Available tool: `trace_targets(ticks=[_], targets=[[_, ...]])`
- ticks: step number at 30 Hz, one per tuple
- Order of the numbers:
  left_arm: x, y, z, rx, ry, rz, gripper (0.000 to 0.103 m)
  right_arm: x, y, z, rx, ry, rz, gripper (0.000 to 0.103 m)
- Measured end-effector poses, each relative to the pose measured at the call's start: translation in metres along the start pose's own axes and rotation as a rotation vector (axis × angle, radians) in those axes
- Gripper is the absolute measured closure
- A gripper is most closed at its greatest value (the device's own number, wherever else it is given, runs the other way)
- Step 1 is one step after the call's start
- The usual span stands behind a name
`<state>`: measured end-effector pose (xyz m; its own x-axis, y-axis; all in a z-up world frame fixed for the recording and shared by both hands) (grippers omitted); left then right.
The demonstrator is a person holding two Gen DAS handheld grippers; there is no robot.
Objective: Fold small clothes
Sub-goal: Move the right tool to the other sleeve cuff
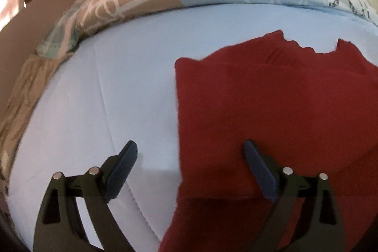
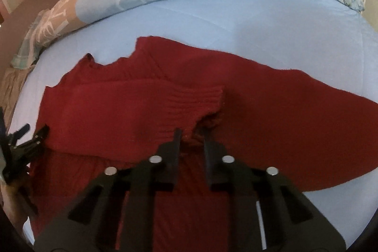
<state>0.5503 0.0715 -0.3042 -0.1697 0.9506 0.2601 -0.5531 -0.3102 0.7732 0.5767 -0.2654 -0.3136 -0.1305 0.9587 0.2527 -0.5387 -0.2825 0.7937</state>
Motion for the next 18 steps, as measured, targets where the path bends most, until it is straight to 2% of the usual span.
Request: trace_targets(ticks=[6,8,11,13,15,16,17,18], targets=[[0.019,0.004,0.001,-0.027,-0.042,0.072,0.009,0.003,0.031,-0.004,-0.089,0.000,0.011,0.089],[0.023,0.002,-0.003,-0.023,-0.055,0.078,0.009,-0.004,0.027,-0.011,-0.069,0.005,-0.027,0.089],[0.026,0.002,-0.004,-0.017,-0.043,0.071,0.009,-0.010,0.004,-0.028,0.012,0.024,-0.085,0.086],[0.025,0.002,-0.005,-0.014,-0.051,0.078,0.009,-0.011,-0.001,-0.031,0.007,0.067,-0.132,0.080],[0.024,0.001,-0.003,-0.017,-0.064,0.085,0.009,-0.011,0.001,-0.030,0.007,0.085,-0.142,0.075],[0.024,0.001,-0.003,-0.017,-0.068,0.085,0.009,-0.012,0.003,-0.029,0.006,0.083,-0.136,0.068],[0.024,0.002,-0.003,-0.019,-0.061,0.079,0.009,-0.015,0.008,-0.027,-0.001,0.086,-0.149,0.047],[0.025,0.004,-0.002,-0.026,-0.049,0.065,0.009,-0.018,0.014,-0.024,-0.019,0.090,-0.172,0.034]])
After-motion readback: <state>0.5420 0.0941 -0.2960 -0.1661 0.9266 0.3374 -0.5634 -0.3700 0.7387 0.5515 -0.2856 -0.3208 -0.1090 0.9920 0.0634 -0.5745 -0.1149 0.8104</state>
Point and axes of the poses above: each gripper's, at about its wrist camera, not at the fingertips, and y roughly against the way its jaws point, x to its left, z to its top, the point moved 9 cm from there along -y, roughly the way its jaws point, and after that the axes turned 3 degrees about z, right-handed, at the moved point
